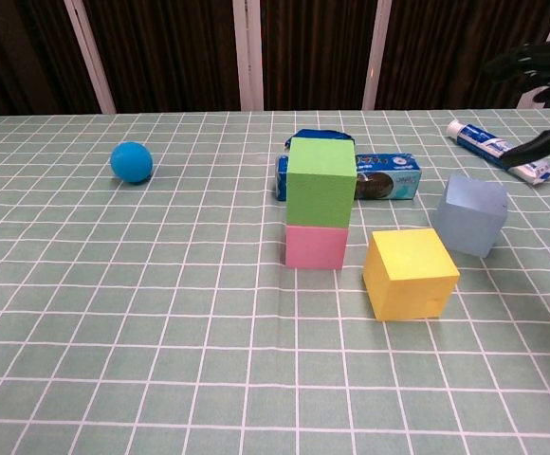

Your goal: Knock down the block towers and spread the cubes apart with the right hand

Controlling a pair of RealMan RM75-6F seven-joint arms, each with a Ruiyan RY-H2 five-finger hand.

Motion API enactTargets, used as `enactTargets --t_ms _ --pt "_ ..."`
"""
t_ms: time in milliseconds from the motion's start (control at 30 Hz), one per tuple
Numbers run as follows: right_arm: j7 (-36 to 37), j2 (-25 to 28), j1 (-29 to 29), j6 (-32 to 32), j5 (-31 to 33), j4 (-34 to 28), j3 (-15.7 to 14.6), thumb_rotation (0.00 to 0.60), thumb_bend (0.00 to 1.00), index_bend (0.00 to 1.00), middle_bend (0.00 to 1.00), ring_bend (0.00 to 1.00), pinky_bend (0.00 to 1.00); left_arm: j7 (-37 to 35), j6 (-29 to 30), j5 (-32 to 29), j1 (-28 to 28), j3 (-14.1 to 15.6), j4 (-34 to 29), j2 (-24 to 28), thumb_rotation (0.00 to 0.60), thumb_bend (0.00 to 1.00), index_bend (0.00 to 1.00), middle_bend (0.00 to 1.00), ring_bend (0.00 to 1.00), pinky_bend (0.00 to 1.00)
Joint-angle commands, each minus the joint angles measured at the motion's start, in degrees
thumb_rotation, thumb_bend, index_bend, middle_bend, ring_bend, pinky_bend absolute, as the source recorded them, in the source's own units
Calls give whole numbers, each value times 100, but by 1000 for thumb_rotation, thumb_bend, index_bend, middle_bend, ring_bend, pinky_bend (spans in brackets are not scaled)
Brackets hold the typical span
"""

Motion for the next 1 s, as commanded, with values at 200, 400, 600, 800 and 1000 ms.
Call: enactTargets --t_ms 200,400,600,800,1000 --pt "-1134 -1085 901 614 986 -101 -45 600 125 17 35 41 0 -142 -77 -100 -30 -44 33 41 600 255 107 0 0 0" --pt "-1598 -1673 1276 1039 1226 -37 -69 600 125 16 69 41 0 -228 -134 -109 -53 -48 56 69 600 255 106 0 0 0" --pt "-2011 -2182 1610 1428 1417 69 -20 600 125 18 82 41 0 -310 -170 -121 -65 -51 76 91 600 255 107 0 0 0" --pt "-2351 -2565 1883 1721 1648 202 84 600 125 43 108 41 0 -404 -191 -127 -70 -55 100 115 600 254 107 0 0 0" --pt "-2616 -2901 2099 1967 1777 424 177 600 125 77 185 41 0 -485 -213 -155 -77 -68 124 135 600 255 106 0 0 0"
